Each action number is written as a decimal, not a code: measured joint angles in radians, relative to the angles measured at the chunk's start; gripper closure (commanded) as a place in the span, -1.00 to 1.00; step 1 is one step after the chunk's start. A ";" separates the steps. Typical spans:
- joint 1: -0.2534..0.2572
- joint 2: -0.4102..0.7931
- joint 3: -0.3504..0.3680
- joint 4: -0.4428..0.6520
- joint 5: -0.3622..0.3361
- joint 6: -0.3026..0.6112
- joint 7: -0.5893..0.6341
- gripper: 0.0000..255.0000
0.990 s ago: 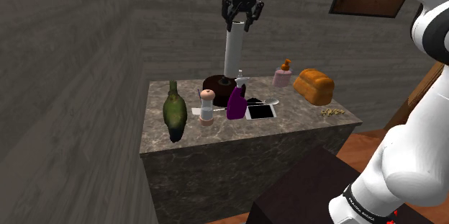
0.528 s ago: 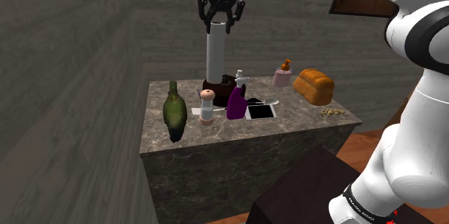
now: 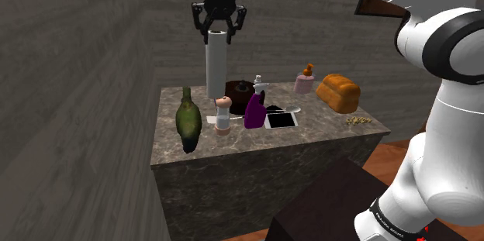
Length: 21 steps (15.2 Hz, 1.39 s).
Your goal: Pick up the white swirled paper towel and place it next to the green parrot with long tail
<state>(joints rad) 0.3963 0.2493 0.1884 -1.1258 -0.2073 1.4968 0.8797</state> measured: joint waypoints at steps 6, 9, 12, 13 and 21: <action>-0.010 -0.043 -0.001 -0.144 0.009 0.101 0.014 1.00; -0.014 -0.066 -0.001 -0.220 0.014 0.154 0.020 1.00; -0.020 -0.083 -0.003 -0.280 0.017 0.198 0.021 1.00; -0.020 -0.082 -0.004 -0.293 0.017 0.211 0.024 1.00; -0.024 -0.104 -0.005 -0.431 0.017 0.326 0.041 1.00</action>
<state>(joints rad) 0.3723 0.1452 0.1836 -1.5565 -0.1902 1.8232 0.9209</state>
